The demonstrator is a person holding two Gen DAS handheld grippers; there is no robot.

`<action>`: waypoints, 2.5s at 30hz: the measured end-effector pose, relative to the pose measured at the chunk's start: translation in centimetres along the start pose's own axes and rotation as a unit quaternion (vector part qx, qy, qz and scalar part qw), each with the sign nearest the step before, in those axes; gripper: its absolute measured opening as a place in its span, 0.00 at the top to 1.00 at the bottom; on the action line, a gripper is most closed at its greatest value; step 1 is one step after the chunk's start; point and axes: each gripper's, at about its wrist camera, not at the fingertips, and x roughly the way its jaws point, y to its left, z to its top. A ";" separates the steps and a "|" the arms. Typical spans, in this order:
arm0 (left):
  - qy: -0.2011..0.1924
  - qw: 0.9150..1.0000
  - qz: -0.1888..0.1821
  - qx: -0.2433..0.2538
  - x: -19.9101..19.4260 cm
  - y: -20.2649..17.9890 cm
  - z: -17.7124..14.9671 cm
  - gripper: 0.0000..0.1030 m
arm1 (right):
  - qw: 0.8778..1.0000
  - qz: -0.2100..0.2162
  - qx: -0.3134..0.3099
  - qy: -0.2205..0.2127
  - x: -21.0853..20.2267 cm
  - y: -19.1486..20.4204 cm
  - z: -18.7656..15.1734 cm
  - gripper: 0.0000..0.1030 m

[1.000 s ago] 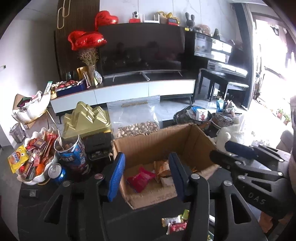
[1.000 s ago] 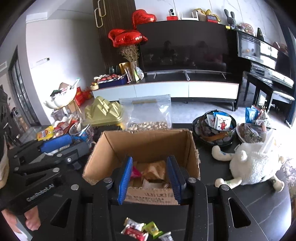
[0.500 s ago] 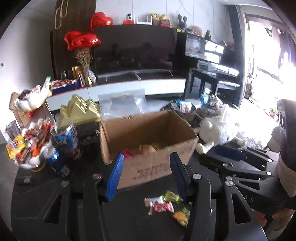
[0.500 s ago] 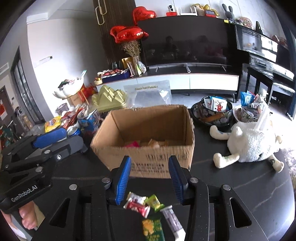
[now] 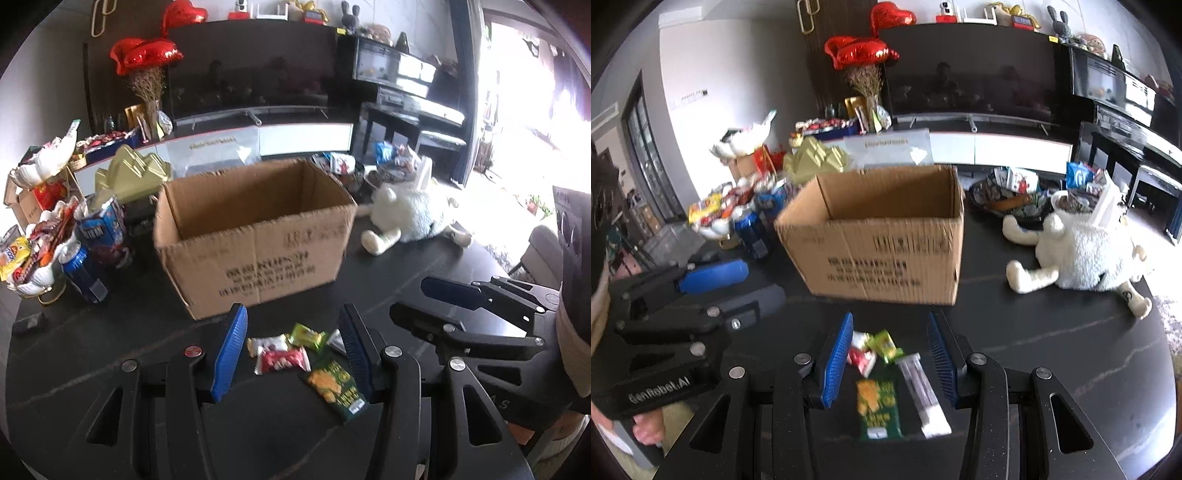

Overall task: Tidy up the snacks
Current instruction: 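Grasp the green cracker packet with the left gripper while the right grasps the grey-white bar packet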

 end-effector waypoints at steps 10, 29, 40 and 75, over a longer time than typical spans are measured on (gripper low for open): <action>0.067 0.998 -0.020 0.001 4.3 -2.5 -3.3 0.51 | 0.999 0.011 0.023 0.041 2.3 -2.8 -4.7 0.58; 0.160 0.986 -0.030 -0.044 11.8 -3.0 -6.6 0.51 | 0.993 0.020 0.031 0.116 7.3 -5.4 -8.6 0.58; 0.174 0.983 -0.006 -0.057 13.6 -3.5 -7.3 0.52 | 0.993 0.018 0.027 0.115 7.5 -5.8 -8.7 0.58; 0.135 0.985 0.021 -0.105 12.4 -4.1 -9.3 0.63 | 0.992 0.002 0.014 0.125 8.1 -5.9 -9.3 0.58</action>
